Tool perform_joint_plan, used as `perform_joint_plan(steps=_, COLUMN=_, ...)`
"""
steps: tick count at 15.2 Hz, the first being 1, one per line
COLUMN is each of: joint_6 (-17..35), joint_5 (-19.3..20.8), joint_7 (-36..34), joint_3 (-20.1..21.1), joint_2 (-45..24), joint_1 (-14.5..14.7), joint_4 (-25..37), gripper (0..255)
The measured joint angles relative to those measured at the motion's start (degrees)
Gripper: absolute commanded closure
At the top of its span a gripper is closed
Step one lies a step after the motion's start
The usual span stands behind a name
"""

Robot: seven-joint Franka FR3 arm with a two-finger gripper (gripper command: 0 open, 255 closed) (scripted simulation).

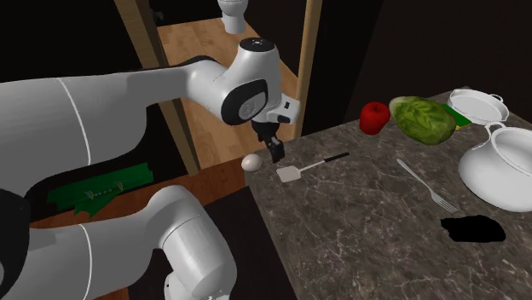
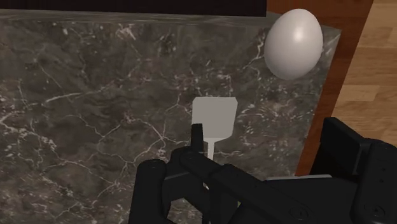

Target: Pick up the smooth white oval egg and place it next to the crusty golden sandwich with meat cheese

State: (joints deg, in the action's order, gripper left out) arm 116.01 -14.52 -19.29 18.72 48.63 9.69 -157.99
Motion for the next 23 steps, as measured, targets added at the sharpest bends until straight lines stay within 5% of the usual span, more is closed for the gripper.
perform_joint_plan(steps=8, joint_6=12.47, joint_5=-8.33, joint_7=-6.26, joint_3=8.44, joint_2=-7.98, joint_1=5.2, joint_4=-5.2, gripper=0)
perform_joint_plan(steps=15, joint_6=20.74, joint_5=-10.3, joint_7=-6.55, joint_3=11.14, joint_2=-13.84, joint_1=5.43, joint_4=-7.63, gripper=0)
perform_joint_plan(steps=21, joint_6=21.93, joint_5=-10.41, joint_7=-6.49, joint_3=11.44, joint_2=-14.84, joint_1=5.28, joint_4=-7.78, gripper=0)
perform_joint_plan(steps=22, joint_6=21.94, joint_5=-10.41, joint_7=-6.49, joint_3=11.44, joint_2=-14.85, joint_1=5.28, joint_4=-7.78, gripper=255)
perform_joint_plan(steps=23, joint_6=21.96, joint_5=-10.41, joint_7=-6.49, joint_3=11.43, joint_2=-14.84, joint_1=5.27, joint_4=-7.76, gripper=255)
